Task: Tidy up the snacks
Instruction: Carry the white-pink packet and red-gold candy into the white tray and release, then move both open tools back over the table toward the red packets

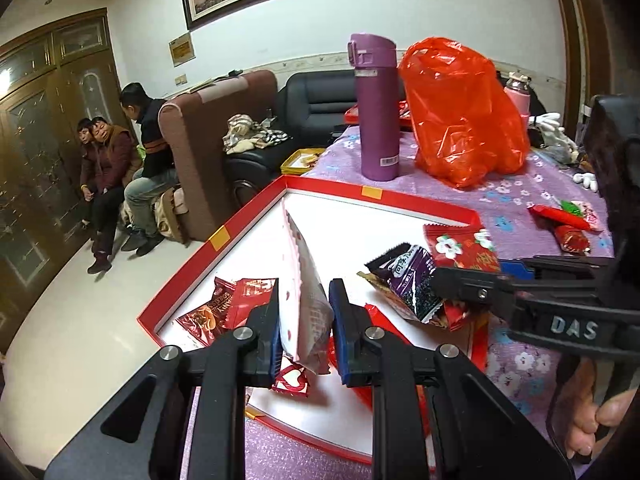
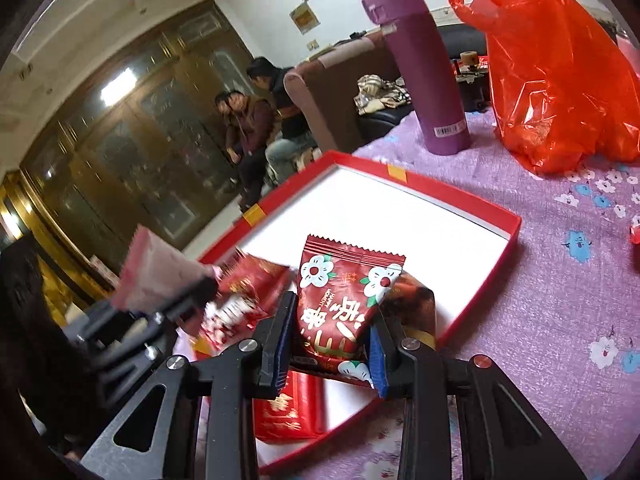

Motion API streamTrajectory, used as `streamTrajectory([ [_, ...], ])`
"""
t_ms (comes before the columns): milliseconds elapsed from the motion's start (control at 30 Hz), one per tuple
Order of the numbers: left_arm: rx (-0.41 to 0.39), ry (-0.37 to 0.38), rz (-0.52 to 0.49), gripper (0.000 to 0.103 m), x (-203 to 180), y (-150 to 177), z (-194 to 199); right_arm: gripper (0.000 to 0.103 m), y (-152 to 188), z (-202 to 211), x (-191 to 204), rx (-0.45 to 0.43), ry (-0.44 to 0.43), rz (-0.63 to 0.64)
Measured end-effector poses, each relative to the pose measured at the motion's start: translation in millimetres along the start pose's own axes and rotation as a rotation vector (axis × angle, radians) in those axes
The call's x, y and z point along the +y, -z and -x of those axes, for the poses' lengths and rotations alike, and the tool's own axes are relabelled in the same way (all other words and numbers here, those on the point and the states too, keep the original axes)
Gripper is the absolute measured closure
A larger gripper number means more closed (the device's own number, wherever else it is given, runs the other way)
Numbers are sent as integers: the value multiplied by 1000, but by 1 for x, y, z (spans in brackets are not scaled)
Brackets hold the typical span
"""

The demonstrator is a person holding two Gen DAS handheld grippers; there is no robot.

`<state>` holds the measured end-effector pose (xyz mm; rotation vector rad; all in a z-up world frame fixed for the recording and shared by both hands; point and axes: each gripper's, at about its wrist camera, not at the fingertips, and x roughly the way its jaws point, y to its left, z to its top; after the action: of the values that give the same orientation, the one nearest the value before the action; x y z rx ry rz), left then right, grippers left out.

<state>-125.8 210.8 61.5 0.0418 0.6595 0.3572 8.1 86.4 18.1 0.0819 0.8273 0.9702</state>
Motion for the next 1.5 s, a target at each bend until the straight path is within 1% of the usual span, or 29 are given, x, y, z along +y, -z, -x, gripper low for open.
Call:
streamTrajectory([
  [133,30,-10,17,84,1,1,-6,68,1,0,-1,6,-18,-7],
  [167,37,-17,23,84,2,1,-7,65,0,0,-3,10,-27,-19],
  [200,41,-21,26,84,2,1,-8,57,-1,2,-6,11,-38,-33],
  [233,42,-25,30,82,3,2,-7,52,-2,3,-9,6,-48,-48],
  [267,42,-35,38,70,4,2,-6,46,-3,7,-11,-7,-56,-62],
  [300,40,-43,47,60,5,1,-5,43,-5,14,-14,-32,-65,-75],
  [333,33,-50,55,43,7,1,-4,41,-6,18,-16,-48,-73,-80],
  [367,16,-59,64,35,8,1,0,37,-8,23,-17,-67,-81,-86],
  [400,1,-66,69,32,9,0,3,35,-9,30,-20,-93,-84,-92],
  [500,-23,-60,68,31,8,-2,10,33,-13,46,-28,-159,-86,-116],
  [600,-27,-42,50,29,1,-2,12,30,-17,59,-47,-211,-61,-184],
  [733,-17,-46,10,24,-10,0,8,29,-19,67,-70,-212,-33,-261],
  [833,-19,-49,17,24,-7,5,3,29,-20,69,-86,-198,-14,-313],
  [900,-56,-27,63,24,3,7,3,29,-19,70,-94,-189,-5,-343],
  [967,-102,-7,106,20,14,8,1,29,-18,69,-99,-180,-7,-366],
  [1033,-126,2,120,20,19,4,-5,29,-18,67,-102,-171,-13,-381],
  [1100,-150,12,107,20,21,-2,-15,29,-19,70,-102,-178,-10,-377],
  [1133,-138,13,93,20,21,-5,-22,29,-19,73,-102,-184,-6,-373],
  [1167,-101,28,80,20,22,-9,-31,29,-20,77,-102,-192,-4,-365],
  [1233,-51,28,43,20,21,-12,-41,29,-25,91,-105,-210,4,-338],
  [1300,-4,31,-26,20,16,-12,-50,28,-29,114,-120,-226,57,-320],
  [1333,-5,41,-45,20,13,-11,-50,28,-30,123,-130,-231,83,-326],
  [1367,-13,51,-87,20,7,-10,-48,27,-30,135,-143,-244,108,-347],
  [1400,-15,43,-127,20,1,-9,-47,25,-27,150,-163,-260,126,-398],
  [1467,-26,-9,-220,20,-17,-4,-44,24,-18,169,-197,-287,137,-503],
  [1500,-38,-33,-249,20,-23,-2,-41,24,-11,181,-218,-316,150,-582],
])
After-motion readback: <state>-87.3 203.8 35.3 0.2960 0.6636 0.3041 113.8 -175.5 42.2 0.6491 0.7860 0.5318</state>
